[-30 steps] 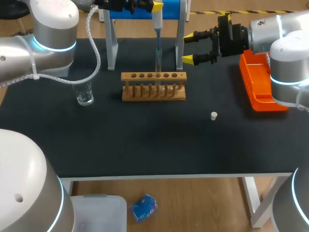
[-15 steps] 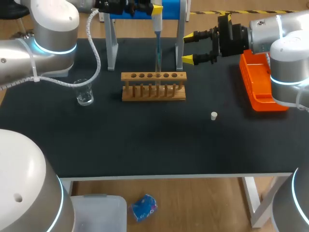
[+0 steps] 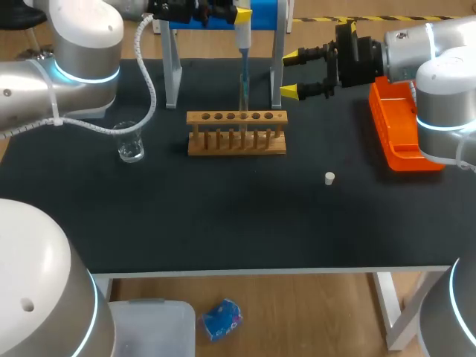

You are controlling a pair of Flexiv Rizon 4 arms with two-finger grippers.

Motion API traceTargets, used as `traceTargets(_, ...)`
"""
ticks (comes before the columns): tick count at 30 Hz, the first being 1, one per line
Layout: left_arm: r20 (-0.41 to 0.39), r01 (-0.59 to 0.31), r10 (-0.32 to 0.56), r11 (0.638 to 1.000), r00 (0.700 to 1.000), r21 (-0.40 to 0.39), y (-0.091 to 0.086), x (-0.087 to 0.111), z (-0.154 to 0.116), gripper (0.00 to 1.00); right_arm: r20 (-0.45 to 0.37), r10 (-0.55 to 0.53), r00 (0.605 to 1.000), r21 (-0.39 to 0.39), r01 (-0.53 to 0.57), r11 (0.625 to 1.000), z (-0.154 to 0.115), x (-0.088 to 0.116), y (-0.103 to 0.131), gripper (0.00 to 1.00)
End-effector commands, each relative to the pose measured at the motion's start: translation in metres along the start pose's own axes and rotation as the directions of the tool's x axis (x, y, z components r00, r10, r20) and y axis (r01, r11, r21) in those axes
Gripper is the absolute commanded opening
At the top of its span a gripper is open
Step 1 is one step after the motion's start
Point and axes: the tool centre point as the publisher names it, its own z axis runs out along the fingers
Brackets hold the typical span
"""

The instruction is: Invert the test tube, pick up the pipette, mount the tip to pipette, aspirate from beaker and dispense into the tube, eject the tip, return the pipette, and cap with the stopper.

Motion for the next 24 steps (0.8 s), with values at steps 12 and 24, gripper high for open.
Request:
traceTargets(12, 0.008, 0.001, -0.001, 1.000, 1.000, -0.008, 0.000, -0.001, 0.000, 0.00, 0.000, -0.001, 1.000, 0.000, 0.001, 1.000, 0.000, 0.000, -0.001, 1.00)
traceTargets(24, 0.008, 0.001, -0.001, 1.000, 1.000, -0.008, 0.000, -0.001, 0.000, 0.00, 0.022, -0.098, 0.995, 0.022, 0.098, 0.995, -0.038, -0.003, 0.055, 1.00)
